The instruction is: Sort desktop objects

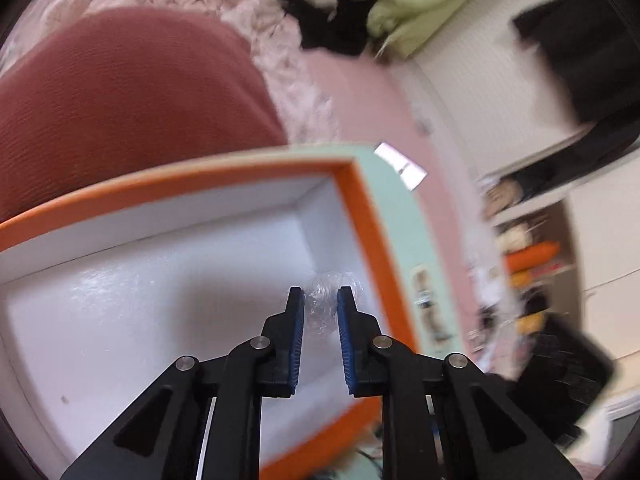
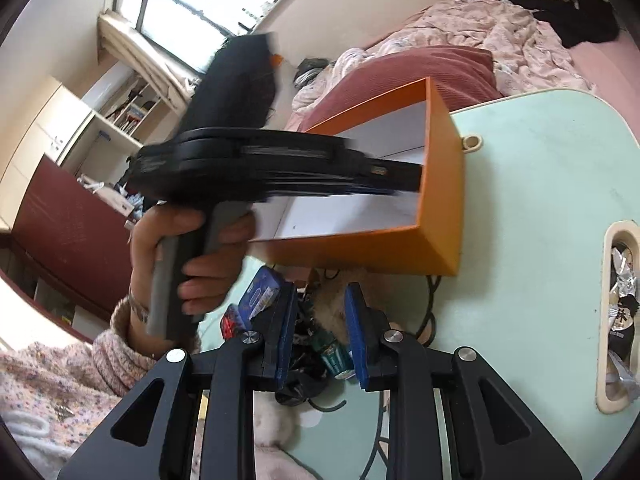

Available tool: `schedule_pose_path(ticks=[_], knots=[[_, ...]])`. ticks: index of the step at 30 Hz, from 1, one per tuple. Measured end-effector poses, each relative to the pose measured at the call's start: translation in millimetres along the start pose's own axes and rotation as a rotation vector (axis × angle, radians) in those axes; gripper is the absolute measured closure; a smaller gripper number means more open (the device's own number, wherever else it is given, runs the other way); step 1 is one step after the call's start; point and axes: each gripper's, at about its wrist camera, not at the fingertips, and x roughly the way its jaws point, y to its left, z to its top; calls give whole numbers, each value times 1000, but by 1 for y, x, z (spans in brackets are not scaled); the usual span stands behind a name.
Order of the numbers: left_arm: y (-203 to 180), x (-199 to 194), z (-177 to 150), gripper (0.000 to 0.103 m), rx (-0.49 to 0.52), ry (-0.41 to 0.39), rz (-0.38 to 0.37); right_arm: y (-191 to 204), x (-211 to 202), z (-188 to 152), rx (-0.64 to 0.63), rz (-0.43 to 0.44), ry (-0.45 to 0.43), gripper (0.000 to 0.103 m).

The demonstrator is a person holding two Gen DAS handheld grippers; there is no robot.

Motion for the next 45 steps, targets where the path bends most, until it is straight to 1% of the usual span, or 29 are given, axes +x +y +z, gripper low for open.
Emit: schedule_pose_path(ticks=[3, 5, 7, 8, 11, 13, 14, 15, 16, 17, 18, 19, 20, 22, 23, 24, 25, 26, 28, 30, 32, 34, 36, 37, 38, 41, 42, 43, 45], knots=[[3, -55, -14, 87, 1, -116, -21, -2, -5, 4, -15, -34, -11, 77], [9, -95, -36, 87, 5, -175, -38, -1, -10, 7, -29, -57, -21, 77], [16, -115, -60, 87, 13, -184, -15, 1, -15, 10, -37, -74, -29, 77], [21, -124, -79, 87, 17, -181, 25, 2, -17, 11, -41, -87, -36, 77], [30, -121, -116, 87, 13, -153, 109, 5, -18, 12, -64, -142, -51, 77], [38, -109, -131, 85, -18, -167, 157, 4, -15, 14, -74, -155, -52, 77], [42, -100, -136, 80, -29, -186, 180, 5, -13, 14, -77, -153, -51, 77], [46, -94, -137, 70, -36, -202, 184, 6, -11, 14, -78, -150, -52, 77], [48, -92, -138, 63, -42, -221, 179, 8, -10, 13, -79, -153, -55, 77], [48, -92, -139, 51, -51, -264, 168, 11, -9, 12, -81, -162, -62, 77], [47, -96, -139, 45, -57, -298, 162, 14, -9, 11, -85, -176, -68, 77], [47, -101, -141, 43, -64, -332, 159, 17, -9, 8, -99, -209, -75, 75], [46, -111, -143, 40, -72, -375, 162, 21, -9, 5, -123, -267, -80, 72], [48, -129, -147, 32, -74, -436, 166, 26, -10, 3, -159, -344, -81, 71], [49, -142, -149, 24, -86, -493, 191, 27, -12, 2, -168, -356, -80, 71], [53, -152, -152, 16, -100, -535, 223, 27, -15, 4, -166, -349, -84, 71], [58, -161, -154, 12, -119, -576, 273, 27, -19, 6, -157, -342, -91, 67], [65, -169, -155, 9, -144, -609, 343, 25, -23, 11, -143, -347, -104, 54], [75, -177, -157, 9, -178, -626, 426, 21, -27, 19, -117, -395, -128, 35], [78, -181, -165, 9, -179, -636, 418, 17, -28, 29, -99, -450, -148, 35], [74, -182, -175, 9, -167, -644, 403, 13, -25, 34, -92, -493, -126, 35], [67, -182, -185, 9, -138, -640, 430, 12, -20, 36, -99, -544, -84, 35], [58, -180, -197, 9, -103, -611, 484, 12, -19, 35, -114, -618, -47, 35], [54, -177, -201, 9, -90, -596, 497, 14, -18, 33, -125, -651, -35, 35], [50, -174, -211, 9, -69, -564, 517, 15, -17, 29, -144, -685, -22, 35], [28, -159, -235, 9, -22, -513, 567, 27, -7, 9, -246, -793, 31, 35], [23, -154, -242, 9, -10, -503, 577, 32, -5, 0, -275, -811, 34, 35], [18, -147, -249, 9, 7, -489, 586, 37, -4, -10, -294, -812, 32, 35], [8, -132, -264, 9, 56, -441, 597, 44, -1, -32, -307, -768, 31, 34]])
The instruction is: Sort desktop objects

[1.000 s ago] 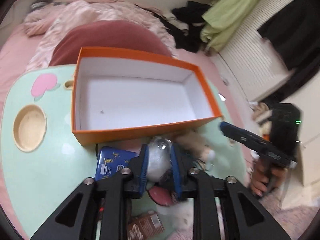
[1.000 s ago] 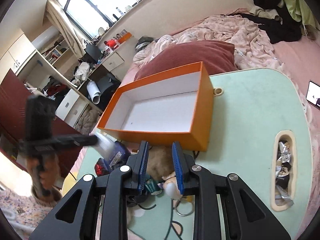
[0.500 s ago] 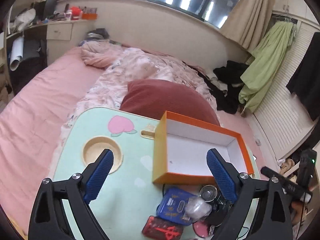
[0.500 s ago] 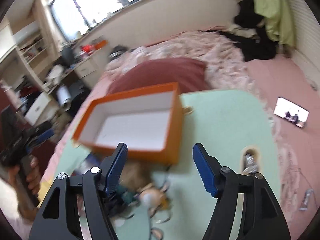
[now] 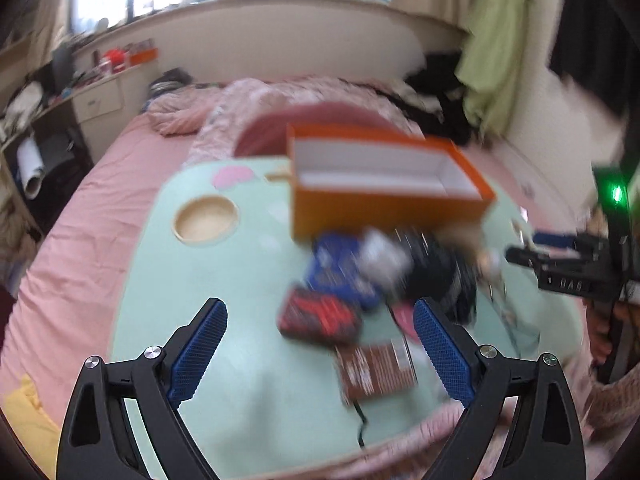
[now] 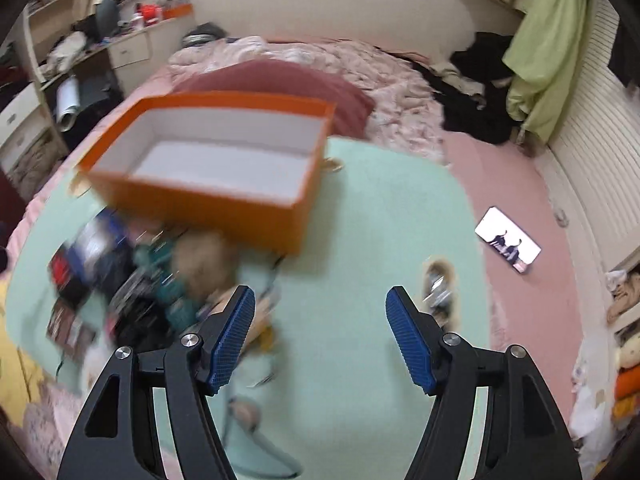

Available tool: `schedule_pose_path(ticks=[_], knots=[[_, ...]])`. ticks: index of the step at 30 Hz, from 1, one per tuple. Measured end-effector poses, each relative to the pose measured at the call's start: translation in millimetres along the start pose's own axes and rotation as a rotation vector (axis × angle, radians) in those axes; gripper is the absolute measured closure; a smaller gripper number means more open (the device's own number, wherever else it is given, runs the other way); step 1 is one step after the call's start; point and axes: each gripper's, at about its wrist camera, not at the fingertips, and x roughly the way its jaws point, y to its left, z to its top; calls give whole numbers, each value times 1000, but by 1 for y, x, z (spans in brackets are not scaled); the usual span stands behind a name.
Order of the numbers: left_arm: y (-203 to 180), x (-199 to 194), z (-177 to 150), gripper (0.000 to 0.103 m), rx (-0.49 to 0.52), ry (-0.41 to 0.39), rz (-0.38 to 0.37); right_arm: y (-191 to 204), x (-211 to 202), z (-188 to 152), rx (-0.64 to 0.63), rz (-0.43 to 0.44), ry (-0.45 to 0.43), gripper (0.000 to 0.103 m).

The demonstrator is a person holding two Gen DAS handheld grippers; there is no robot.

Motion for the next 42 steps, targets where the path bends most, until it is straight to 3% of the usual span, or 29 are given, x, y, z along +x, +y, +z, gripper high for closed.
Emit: schedule_pose_path(ticks=[3, 5, 10, 13, 16, 19, 42], knots=[[-10, -4, -20, 9, 37, 18, -1, 13, -5, -28, 23, 100, -16, 34], [-11, -10, -32, 9, 42, 8, 16, 16, -7, -47, 41, 121, -29, 34], [-11, 3, -48, 9, 63, 64, 62, 29, -4, -76, 4, 63, -66, 34], [-14, 19, -52, 9, 70, 71, 81, 39, 0, -81, -8, 54, -91, 29], [-17, 35, -55, 8, 80, 108, 113, 47, 4, -82, -24, 55, -110, 14], [-13, 39, -56, 1, 53, 122, 58, 48, 8, -82, -20, 60, -96, 0], [-14, 40, -58, 0, 65, 107, 44, 52, 9, -83, -38, 73, -108, 0]])
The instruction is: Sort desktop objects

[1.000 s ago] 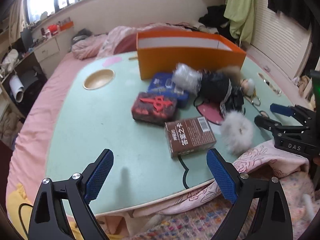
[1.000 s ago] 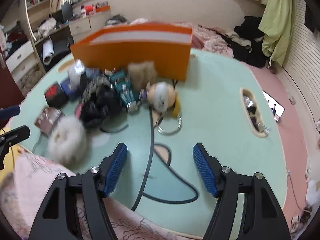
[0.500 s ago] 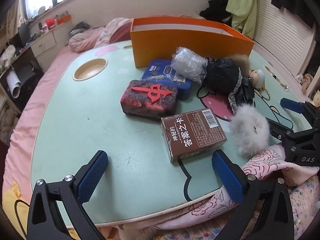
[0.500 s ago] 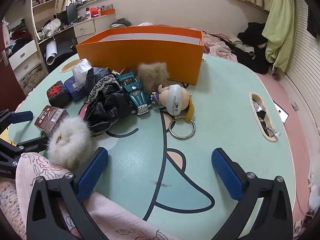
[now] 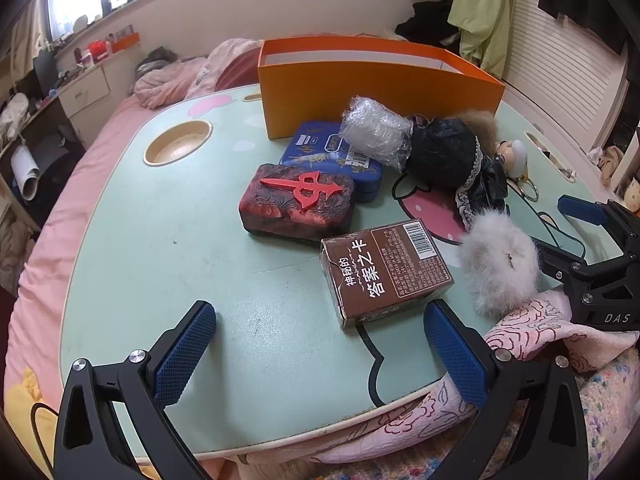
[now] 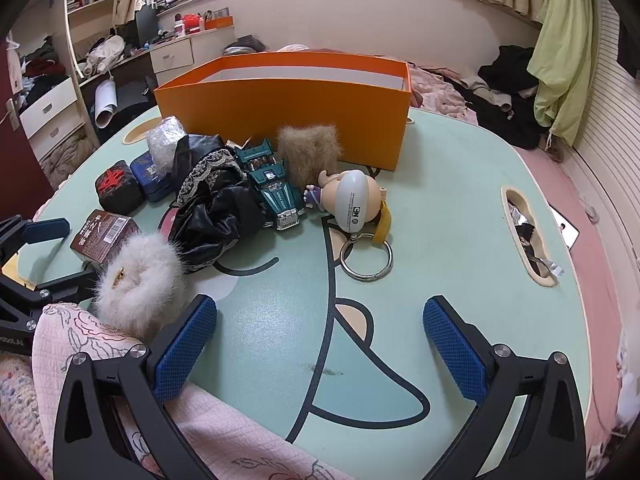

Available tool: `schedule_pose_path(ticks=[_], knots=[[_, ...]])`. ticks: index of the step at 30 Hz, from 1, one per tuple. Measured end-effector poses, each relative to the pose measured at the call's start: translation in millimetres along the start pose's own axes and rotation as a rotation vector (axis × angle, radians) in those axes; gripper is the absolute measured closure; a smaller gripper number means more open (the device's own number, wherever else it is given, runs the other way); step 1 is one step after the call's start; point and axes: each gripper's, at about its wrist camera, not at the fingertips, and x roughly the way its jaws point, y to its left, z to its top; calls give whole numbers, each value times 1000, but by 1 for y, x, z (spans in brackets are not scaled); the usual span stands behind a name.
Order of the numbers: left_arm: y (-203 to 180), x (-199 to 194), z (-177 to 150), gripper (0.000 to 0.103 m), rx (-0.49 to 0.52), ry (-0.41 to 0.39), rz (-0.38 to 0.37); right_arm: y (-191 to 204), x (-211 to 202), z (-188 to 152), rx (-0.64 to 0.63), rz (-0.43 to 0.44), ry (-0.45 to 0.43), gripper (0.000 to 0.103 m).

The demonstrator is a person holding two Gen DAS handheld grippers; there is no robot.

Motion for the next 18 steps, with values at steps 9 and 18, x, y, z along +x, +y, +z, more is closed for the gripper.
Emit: schedule_pose_path(ticks=[9, 18], knots=[[0, 0, 0, 0, 0, 0, 0, 0, 0, 1, -5, 5, 1, 0], [0, 0, 1, 0, 7, -6, -2, 1, -1, 0, -9, 10, -1, 0]])
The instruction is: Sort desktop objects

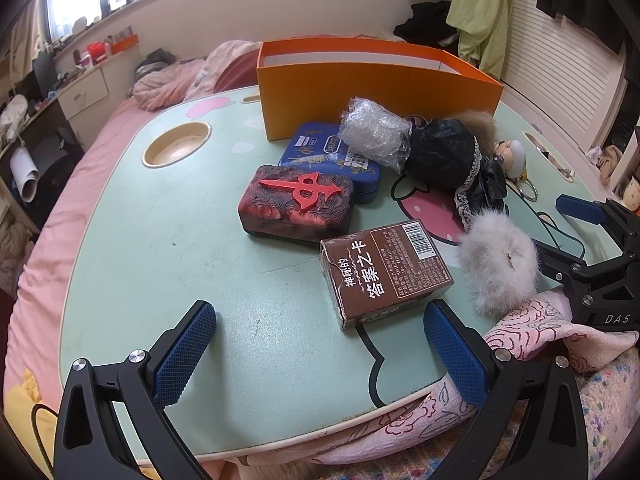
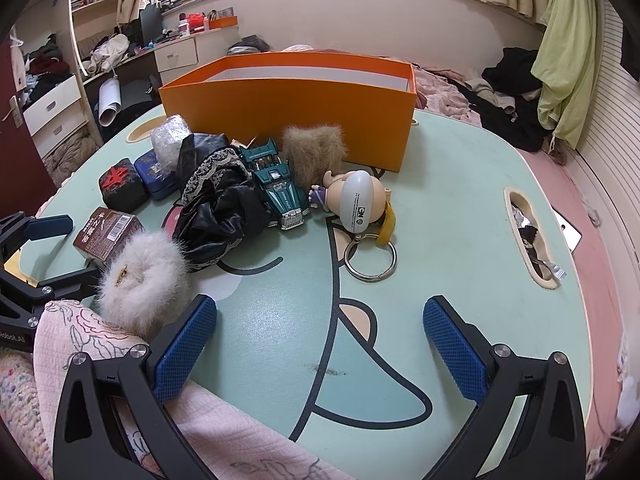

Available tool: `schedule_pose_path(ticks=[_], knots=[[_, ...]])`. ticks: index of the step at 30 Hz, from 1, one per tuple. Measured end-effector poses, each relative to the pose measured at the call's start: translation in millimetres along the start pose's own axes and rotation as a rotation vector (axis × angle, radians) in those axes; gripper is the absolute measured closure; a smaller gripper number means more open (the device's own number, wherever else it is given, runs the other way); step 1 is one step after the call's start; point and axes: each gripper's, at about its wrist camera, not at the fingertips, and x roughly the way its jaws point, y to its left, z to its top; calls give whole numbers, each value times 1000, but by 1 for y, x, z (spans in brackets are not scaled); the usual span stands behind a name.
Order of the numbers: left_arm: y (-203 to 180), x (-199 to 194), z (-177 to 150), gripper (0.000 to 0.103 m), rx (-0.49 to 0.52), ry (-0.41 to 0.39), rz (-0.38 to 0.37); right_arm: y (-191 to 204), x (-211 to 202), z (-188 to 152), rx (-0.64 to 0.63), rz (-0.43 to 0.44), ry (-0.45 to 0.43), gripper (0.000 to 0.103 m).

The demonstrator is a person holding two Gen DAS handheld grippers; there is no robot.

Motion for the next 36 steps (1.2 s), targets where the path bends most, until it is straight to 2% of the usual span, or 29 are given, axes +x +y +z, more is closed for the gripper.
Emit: schedule_pose_path(ticks=[11, 14, 26, 36], knots=[[-5, -2, 0, 0, 21, -17, 32, -1, -1, 0, -5, 5, -2, 0], [-5, 0, 0, 0, 21, -9, -15, -2, -1, 0, -5, 6, -2, 0], [-14, 1, -2, 0, 94, -42, -84, -3, -2, 0, -7, 7, -3, 0], [-15, -1, -5, 0, 91, -68, -81, -11, -10, 1, 18, 55, -49, 1]])
